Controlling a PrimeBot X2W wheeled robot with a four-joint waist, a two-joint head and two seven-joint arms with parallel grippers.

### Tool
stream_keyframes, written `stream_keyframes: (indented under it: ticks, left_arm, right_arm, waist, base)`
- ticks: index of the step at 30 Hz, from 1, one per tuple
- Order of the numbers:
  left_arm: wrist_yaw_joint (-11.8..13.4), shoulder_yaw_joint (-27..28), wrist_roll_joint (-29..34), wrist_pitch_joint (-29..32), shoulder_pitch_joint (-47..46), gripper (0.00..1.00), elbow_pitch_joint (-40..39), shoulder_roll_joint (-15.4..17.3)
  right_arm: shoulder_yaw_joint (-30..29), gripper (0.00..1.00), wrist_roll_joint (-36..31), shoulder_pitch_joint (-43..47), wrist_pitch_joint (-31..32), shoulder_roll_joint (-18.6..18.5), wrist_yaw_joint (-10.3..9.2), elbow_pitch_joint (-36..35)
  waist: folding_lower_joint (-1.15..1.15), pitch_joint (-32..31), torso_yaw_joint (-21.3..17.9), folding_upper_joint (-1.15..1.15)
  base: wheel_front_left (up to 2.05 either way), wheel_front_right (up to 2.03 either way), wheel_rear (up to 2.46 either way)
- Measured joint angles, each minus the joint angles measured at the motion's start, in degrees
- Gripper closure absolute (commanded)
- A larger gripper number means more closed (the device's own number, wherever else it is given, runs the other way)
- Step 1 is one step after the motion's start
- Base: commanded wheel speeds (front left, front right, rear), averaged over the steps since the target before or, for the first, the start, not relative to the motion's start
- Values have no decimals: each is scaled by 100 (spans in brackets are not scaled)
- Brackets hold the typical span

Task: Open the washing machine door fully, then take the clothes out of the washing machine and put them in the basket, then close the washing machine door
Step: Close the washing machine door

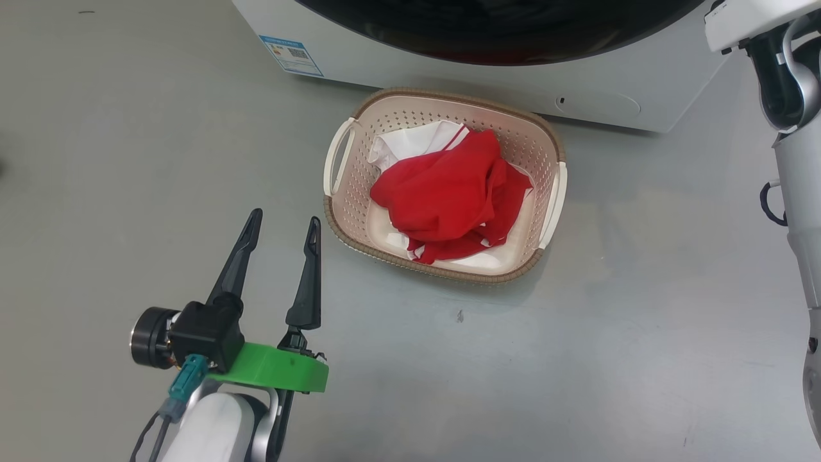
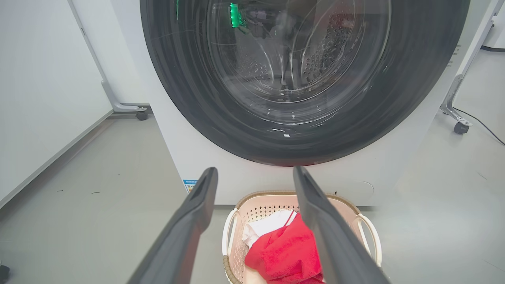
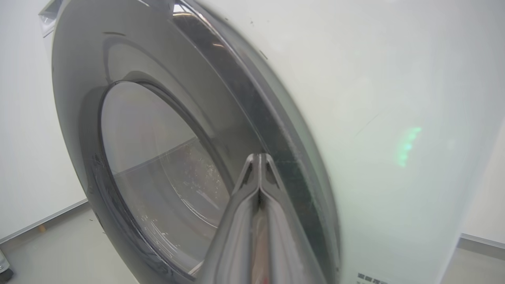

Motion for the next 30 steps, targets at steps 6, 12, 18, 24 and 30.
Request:
stream_keyframes:
  ticks: [6, 12, 18, 24, 30]
  left_arm:
    - [0, 1, 0, 0, -21, 0, -9, -7]
    - [-16, 11, -10, 0, -63, 0, -4, -12]
    - [-26, 32, -10, -1, -66, 0, 36, -15]
    - [-26, 123, 0, -1, -66, 0, 37, -16]
    - [-26, 189, 19, -1, -59, 0, 58, -18]
  right_arm:
    - [27, 100, 4, -64, -123, 51, 4, 168]
    - [163, 100, 5, -68, -231, 104, 0, 345]
    - [281, 100, 24, 90, -336, 203, 0, 424]
    - [402, 100, 105, 443, -437, 375, 0, 394]
    - [448, 96, 242, 1040, -479, 491, 0, 323]
  waist:
    - [0, 8, 8, 0]
    - [0, -20, -10, 0]
    - [0, -135, -50, 0]
    - [0, -248, -145, 0]
    - [0, -405, -303, 0]
  base:
    - [0, 0, 0]
    - [0, 0, 0]
    - [0, 0, 0]
    - [0, 0, 0]
    - [0, 0, 0]
